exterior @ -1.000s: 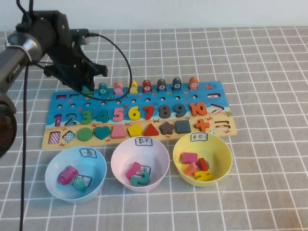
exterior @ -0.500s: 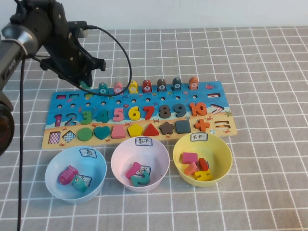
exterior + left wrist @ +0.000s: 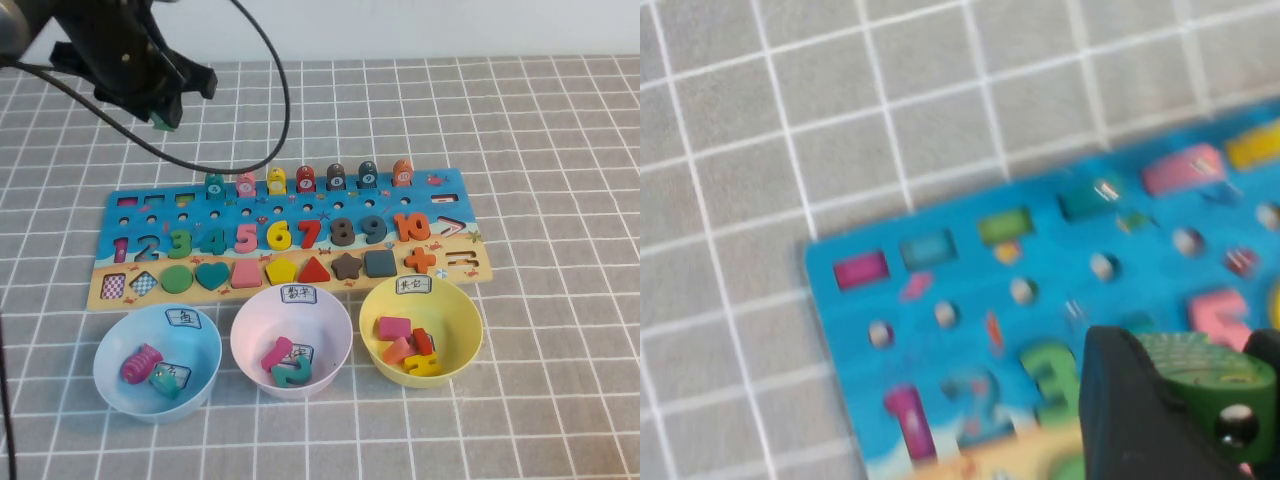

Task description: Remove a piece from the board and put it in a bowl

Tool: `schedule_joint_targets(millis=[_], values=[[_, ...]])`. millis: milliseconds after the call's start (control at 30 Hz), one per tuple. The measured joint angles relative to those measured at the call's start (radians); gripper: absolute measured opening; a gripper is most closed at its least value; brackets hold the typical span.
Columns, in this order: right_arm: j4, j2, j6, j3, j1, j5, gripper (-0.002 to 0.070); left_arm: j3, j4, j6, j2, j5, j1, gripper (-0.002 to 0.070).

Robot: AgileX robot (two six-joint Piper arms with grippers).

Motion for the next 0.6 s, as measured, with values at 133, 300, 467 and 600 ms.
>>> schedule_joint_targets(millis=[133,300,467,600], values=[[0.0,0.0,0.0,0.0,0.0,0.0,-0.0017,0.156,0.022,0.0,-0.148,0.002,-0.033,0.0191],[0.0,0.0,0.0,0.0,0.0,0.0,-0.0017,0.441,0.044,-0.033,-0.362,-0.031,-0.058,0.019],[0.0,0.0,0.0,0.0,0.0,-0.002,-0.0017,0.75,0.03,-0.051,-0.584,-0.125,-0.08,0.019],[0.0,0.0,0.0,0.0,0.0,-0.002,-0.0017,0.989,0.015,-0.051,-0.751,-0.262,-0.108,0.019]])
